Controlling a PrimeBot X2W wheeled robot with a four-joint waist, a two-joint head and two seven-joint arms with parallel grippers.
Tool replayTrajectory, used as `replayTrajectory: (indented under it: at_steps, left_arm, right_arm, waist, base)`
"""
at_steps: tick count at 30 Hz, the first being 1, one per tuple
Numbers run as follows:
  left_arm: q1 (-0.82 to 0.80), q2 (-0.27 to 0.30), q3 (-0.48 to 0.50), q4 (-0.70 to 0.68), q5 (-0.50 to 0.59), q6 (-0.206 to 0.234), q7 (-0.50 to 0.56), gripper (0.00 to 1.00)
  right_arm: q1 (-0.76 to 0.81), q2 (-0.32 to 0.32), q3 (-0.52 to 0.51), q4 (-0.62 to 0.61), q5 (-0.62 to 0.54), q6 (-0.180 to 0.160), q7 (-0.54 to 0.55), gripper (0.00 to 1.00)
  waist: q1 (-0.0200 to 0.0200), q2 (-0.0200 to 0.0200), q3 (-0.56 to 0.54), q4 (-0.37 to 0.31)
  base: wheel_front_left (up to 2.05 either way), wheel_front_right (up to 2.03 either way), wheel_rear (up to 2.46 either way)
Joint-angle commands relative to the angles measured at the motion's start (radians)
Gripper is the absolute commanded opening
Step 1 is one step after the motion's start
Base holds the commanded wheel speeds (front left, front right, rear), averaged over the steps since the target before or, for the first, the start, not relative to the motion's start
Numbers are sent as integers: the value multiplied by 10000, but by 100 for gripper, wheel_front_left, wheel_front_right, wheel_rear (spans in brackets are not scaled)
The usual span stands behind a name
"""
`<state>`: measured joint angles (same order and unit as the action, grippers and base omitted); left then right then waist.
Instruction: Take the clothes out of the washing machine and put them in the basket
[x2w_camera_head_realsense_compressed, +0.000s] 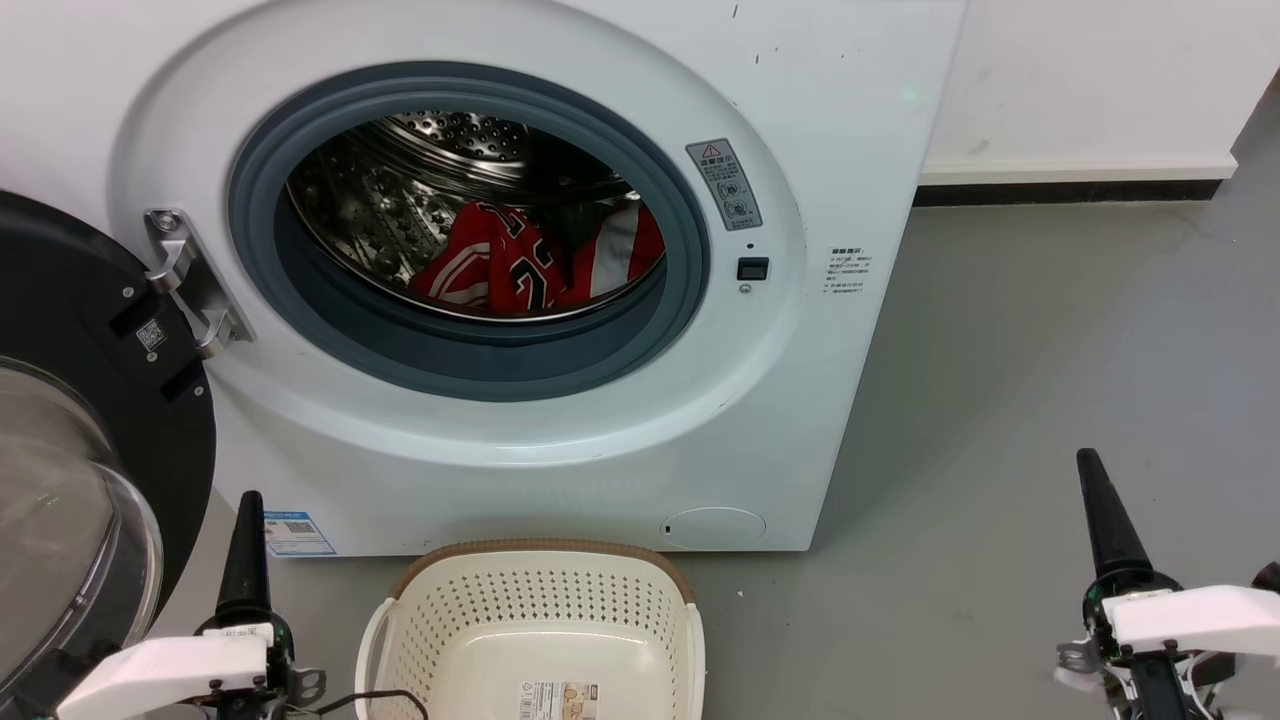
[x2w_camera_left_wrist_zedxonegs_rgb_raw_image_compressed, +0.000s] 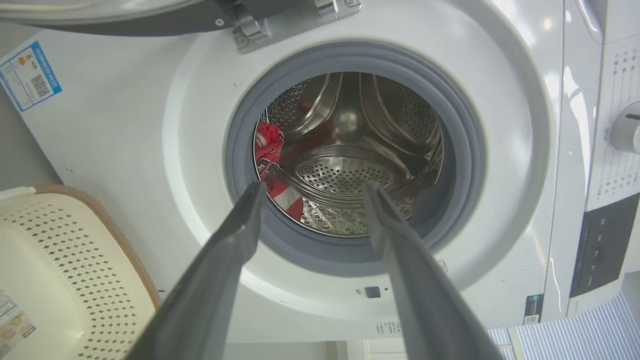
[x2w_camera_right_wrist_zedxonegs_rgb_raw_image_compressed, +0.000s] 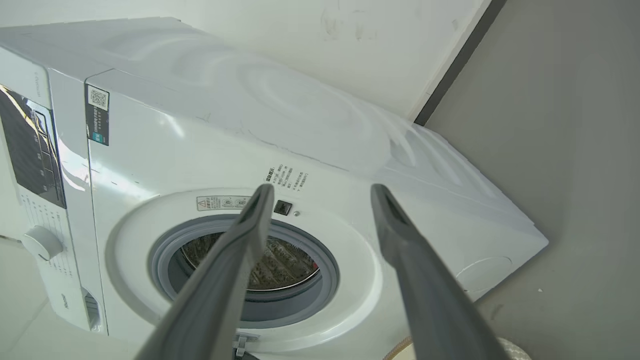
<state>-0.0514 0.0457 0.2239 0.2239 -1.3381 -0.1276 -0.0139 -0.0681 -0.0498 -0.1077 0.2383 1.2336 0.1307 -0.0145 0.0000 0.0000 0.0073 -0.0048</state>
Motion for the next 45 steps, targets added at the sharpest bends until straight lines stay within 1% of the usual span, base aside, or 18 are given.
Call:
replayTrajectory:
  at_steps: [1,3,5,9,11,15,22,32,37,38,45]
  left_arm:
    - [-253,28,74,-291,382,-15,-110,100]
    - [-251,30,142,-503,858,-6,-186,100]
    - [-259,31,227,-768,1389,101,-259,100]
    - [-176,33,94,-1368,2443,510,-400,100]
    - [-116,33,-61,-1610,2771,727,-472,100]
    - [-7,37,-226,-2095,3429,960,-611,100]
    - [171,38,-519,-2815,4707,899,-832,100]
    - [389,40,-1263,-3329,6938,1301,-1134,100]
    - [504,42,-1512,-3364,7819,1488,-1268,100]
    - [575,43,-1644,-3312,8325,1565,-1353,100]
    - [714,134,-2065,-3210,9350,1695,-1533,100]
  right_arm:
    - [-314,-19,-66,-311,-551,0,-97,100]
    - [-303,-19,-109,-535,-1180,0,-174,100]
    - [-294,-19,-108,-743,-1729,0,-248,100]
    - [-274,-18,97,-1158,-2753,0,-397,100]
    - [-258,-18,221,-1352,-3232,0,-462,100]
    - [-209,-17,474,-1661,-4127,0,-600,100]
    - [-127,-16,784,-1778,-5643,0,-829,100]
    - [-90,-14,953,-2162,-7452,0,-1123,100]
    - [-34,-13,1043,-2186,-8153,0,-1266,100]
    - [-7,-13,1074,-2138,-8561,0,-1344,100]
    - [58,-12,1148,-1862,-9438,-1,-1530,100]
  waist:
    - [0,0,3,1]
    - [0,0,8,1]
    - [0,0,14,-6]
    - [0,0,25,-27]
    - [0,0,29,-41]
    - [0,0,41,-76]
    - [0,0,59,-138]
    - [0,0,106,-186]
    - [0,0,111,-209]
    - [0,0,106,-223]
    - [0,0,82,-252]
  base:
    - [0,0,0]
    - [0,0,0]
    - [0,0,0]
    - [0,0,0]
    - [0,0,0]
    - [0,0,0]
    - [0,0,0]
    - [0,0,0]
    - [0,0,0]
    - [0,0,0]
    - [0,0,0]
